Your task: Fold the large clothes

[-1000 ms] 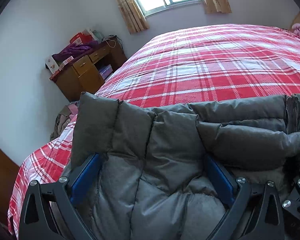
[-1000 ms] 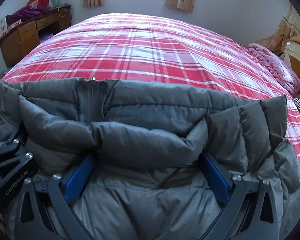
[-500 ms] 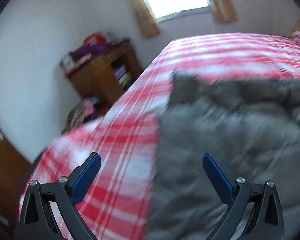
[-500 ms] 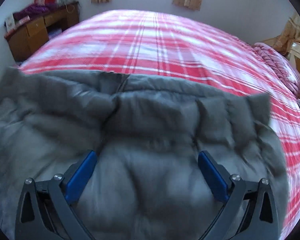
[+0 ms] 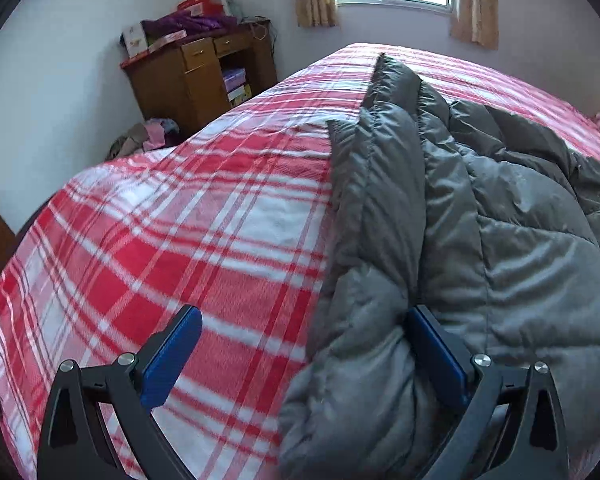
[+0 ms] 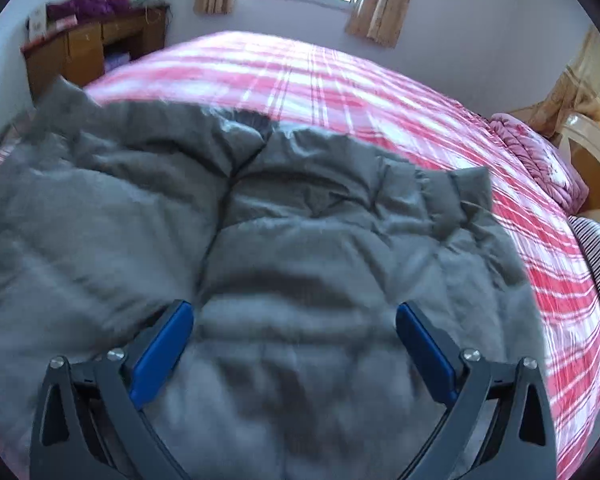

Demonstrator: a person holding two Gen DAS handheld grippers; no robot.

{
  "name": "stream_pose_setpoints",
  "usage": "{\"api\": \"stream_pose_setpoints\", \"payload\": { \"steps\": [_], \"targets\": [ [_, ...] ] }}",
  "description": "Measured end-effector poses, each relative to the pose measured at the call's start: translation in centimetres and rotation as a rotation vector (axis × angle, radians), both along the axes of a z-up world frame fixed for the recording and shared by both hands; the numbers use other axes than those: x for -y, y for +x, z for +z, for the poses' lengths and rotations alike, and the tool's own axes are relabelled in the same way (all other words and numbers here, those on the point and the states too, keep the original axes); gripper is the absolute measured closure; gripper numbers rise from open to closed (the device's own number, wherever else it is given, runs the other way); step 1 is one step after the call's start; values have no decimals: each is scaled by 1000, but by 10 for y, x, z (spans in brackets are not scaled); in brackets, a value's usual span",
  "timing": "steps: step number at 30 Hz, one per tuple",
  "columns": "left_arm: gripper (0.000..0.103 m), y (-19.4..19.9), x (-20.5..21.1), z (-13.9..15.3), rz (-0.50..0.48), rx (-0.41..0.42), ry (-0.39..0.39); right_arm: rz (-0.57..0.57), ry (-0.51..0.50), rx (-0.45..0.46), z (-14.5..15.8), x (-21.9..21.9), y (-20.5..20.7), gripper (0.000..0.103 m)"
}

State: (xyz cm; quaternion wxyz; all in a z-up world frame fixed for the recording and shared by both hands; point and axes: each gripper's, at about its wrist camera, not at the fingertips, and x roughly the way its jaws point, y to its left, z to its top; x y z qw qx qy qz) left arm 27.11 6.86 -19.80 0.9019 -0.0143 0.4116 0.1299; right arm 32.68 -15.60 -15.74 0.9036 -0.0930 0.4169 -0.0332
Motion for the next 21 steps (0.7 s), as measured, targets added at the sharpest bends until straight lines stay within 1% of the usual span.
{"api": "stream_pose_setpoints", "payload": {
  "steps": [2, 3, 5, 7, 9, 11, 13, 15, 17, 18, 19, 20, 21],
  "targets": [
    [1, -8, -4, 0, 27, 23, -31, 11, 0, 29, 5, -1, -26, 0],
    [1, -10, -5, -2, 32, 25, -48, 10, 2, 34, 2, -1, -37, 0],
    [1, -9, -3, -8, 26, 14, -99, 11, 7, 2, -15, -3, -43, 0],
    [1, -5, 0, -12, 5, 3, -139, 10, -13, 28, -31, -6, -45, 0],
    [1, -4, -3, -15, -5, 5, -179, 16, -59, 49, -38, -15, -44, 0],
    [4, -5, -5, -14, -13, 9, -197, 8, -59, 36, -35, -17, -43, 0],
    [13, -6, -7, -10, -24, 15, -214, 2, -27, 17, -24, -15, -49, 0],
    [14, -9, -10, -9, -21, 21, -240, 7, -17, 61, -12, -17, -66, 0],
    [14, -10, -6, -9, -27, 31, -259, 13, -84, 71, -15, -20, -83, 0],
    [14, -10, -3, -10, -37, 30, -250, 9, -107, 73, -20, -23, -86, 0],
    [16, -9, 1, -11, -51, 33, -235, 10, -133, 75, -30, -25, -87, 0],
    [21, -8, 3, -11, -68, 46, -238, 13, -147, 81, -38, -27, -88, 1],
    [38, -7, 3, -11, -86, 54, -253, 14, -156, 98, -42, -30, -87, 1]
  ]
}}
